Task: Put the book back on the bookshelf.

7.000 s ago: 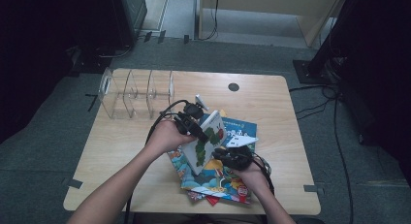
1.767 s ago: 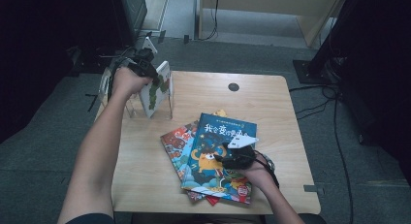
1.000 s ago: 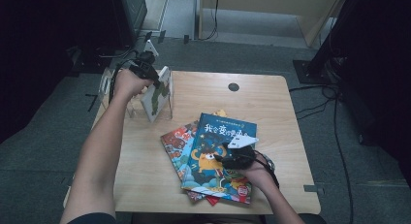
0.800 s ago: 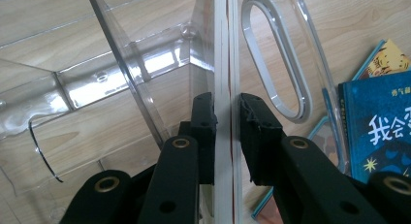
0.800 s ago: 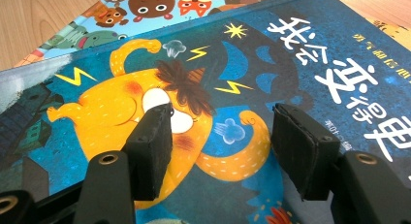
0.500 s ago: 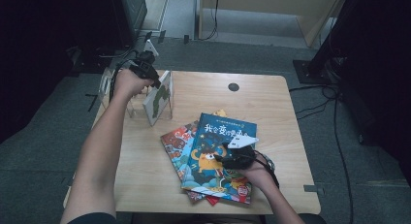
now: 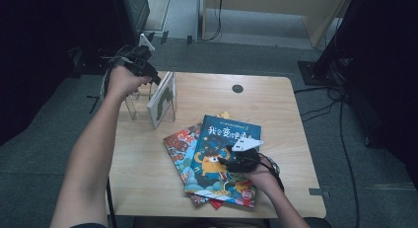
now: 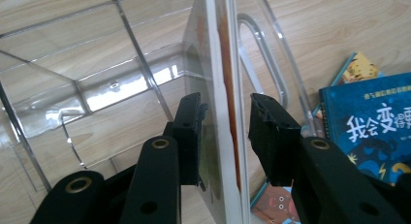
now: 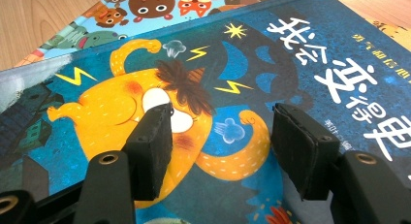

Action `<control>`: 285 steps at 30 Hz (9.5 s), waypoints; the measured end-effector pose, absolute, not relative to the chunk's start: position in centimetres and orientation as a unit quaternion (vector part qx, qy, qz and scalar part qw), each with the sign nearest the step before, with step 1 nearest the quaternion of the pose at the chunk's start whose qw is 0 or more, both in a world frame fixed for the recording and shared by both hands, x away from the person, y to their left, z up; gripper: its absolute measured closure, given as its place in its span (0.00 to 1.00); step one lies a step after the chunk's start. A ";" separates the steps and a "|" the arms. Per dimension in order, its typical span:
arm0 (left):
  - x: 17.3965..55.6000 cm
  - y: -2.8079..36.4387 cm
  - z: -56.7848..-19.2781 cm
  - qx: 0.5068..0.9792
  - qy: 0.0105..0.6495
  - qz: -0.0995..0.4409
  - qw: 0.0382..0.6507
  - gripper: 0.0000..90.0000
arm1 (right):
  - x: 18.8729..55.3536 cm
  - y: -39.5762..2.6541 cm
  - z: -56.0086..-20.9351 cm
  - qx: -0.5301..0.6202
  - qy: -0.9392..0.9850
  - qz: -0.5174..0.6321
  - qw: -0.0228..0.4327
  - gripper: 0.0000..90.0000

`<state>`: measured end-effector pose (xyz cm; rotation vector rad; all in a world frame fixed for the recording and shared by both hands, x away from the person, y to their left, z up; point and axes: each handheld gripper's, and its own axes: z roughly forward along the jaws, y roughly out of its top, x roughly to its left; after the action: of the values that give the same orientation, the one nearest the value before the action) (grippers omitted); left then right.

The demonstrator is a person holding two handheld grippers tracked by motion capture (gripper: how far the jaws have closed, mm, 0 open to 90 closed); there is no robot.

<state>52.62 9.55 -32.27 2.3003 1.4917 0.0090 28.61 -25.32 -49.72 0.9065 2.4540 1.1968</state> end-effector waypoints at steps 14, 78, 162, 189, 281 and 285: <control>49.8 8.6 -30.9 0.830 0.506 0.008 0.237 0.65 | 28.4 -25.6 -49.8 0.319 0.840 0.419 0.132 0.44; 36.5 4.4 -43.9 0.868 0.391 0.005 0.307 0.49 | 27.5 -31.3 -49.6 0.392 0.809 0.414 0.141 0.48; 28.9 6.0 -48.4 0.864 0.356 -0.027 0.356 0.86 | 31.1 -32.4 -49.9 0.488 0.770 0.373 0.174 1.00; 28.1 5.1 -48.5 0.854 0.374 -0.031 0.360 0.91 | 31.7 -31.0 -50.1 0.476 0.769 0.366 0.217 1.00; 41.2 5.8 -48.6 0.852 0.354 -0.009 0.386 0.45 | 20.9 -34.3 -50.1 0.492 0.755 0.397 0.171 0.38; 41.2 5.3 -48.9 0.856 0.351 -0.007 0.381 0.44 | 20.2 -34.5 -50.1 0.494 0.756 0.395 0.167 0.36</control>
<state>41.24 5.32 -48.91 2.1844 0.8949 -0.0174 20.22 -34.53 -50.13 1.4050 2.1521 1.1248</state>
